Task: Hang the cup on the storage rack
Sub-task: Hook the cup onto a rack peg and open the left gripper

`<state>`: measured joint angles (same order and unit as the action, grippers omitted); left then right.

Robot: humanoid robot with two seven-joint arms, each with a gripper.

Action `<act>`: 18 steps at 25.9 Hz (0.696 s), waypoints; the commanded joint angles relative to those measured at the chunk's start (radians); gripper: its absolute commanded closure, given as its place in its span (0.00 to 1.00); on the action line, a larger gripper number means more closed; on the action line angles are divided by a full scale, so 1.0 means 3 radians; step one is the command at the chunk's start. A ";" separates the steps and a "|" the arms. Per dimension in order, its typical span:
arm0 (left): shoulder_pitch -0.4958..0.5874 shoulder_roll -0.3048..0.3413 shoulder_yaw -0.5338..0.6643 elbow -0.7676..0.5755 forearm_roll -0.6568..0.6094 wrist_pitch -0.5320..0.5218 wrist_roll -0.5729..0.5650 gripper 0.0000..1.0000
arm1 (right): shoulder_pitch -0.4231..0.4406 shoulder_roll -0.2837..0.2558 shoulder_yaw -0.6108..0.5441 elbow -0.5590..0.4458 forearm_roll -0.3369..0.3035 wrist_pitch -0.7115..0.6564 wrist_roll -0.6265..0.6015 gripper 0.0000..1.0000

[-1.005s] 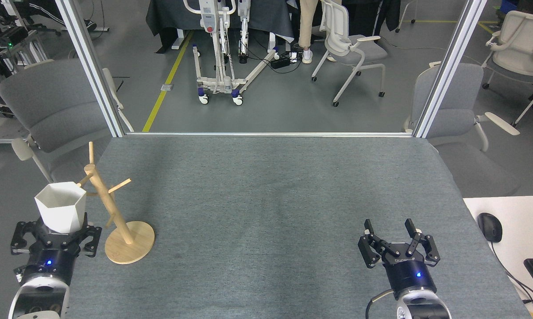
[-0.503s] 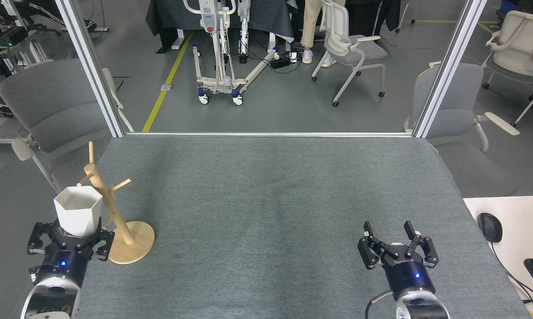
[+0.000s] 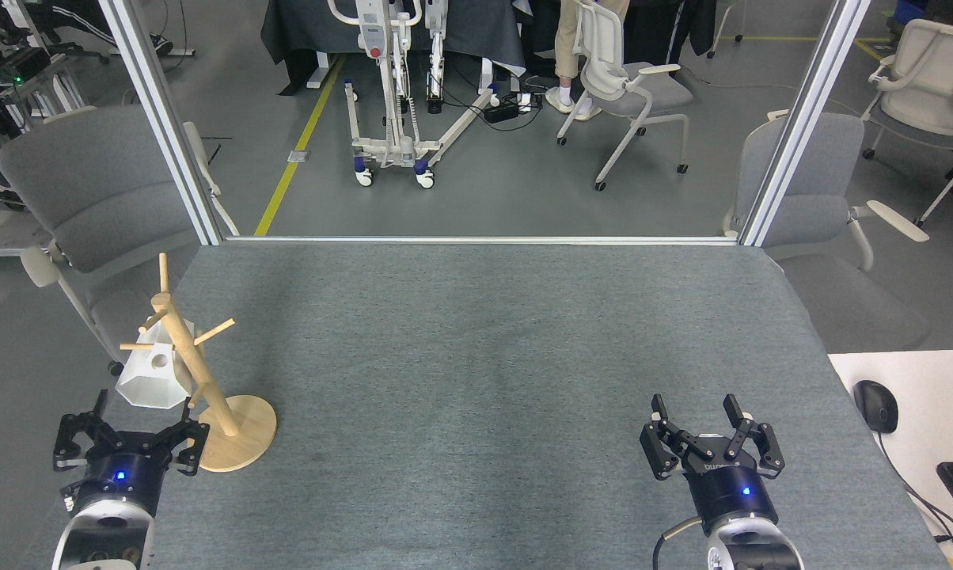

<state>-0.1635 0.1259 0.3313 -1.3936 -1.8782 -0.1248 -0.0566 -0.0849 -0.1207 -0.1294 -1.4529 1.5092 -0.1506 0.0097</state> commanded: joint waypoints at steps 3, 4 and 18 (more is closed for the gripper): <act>0.0008 0.0000 0.0016 0.0222 0.0012 0.0007 0.0015 0.02 | -0.0019 0.0003 -0.0009 0.0001 -0.0004 0.0001 0.0004 0.00; 0.0013 0.0000 0.0016 0.0294 0.0012 0.0007 0.0040 0.01 | -0.0019 0.0003 -0.0009 0.0001 -0.0004 0.0001 0.0004 0.00; 0.0315 -0.0644 -0.0143 0.0202 0.0114 -0.0254 0.0316 0.01 | -0.0101 0.0029 -0.0019 0.0006 -0.0004 0.0001 -0.0007 0.00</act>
<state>-0.0725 0.0222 0.3203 -1.2976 -1.8494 -0.1557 0.0356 -0.1171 -0.1171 -0.1330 -1.4529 1.5082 -0.1503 0.0111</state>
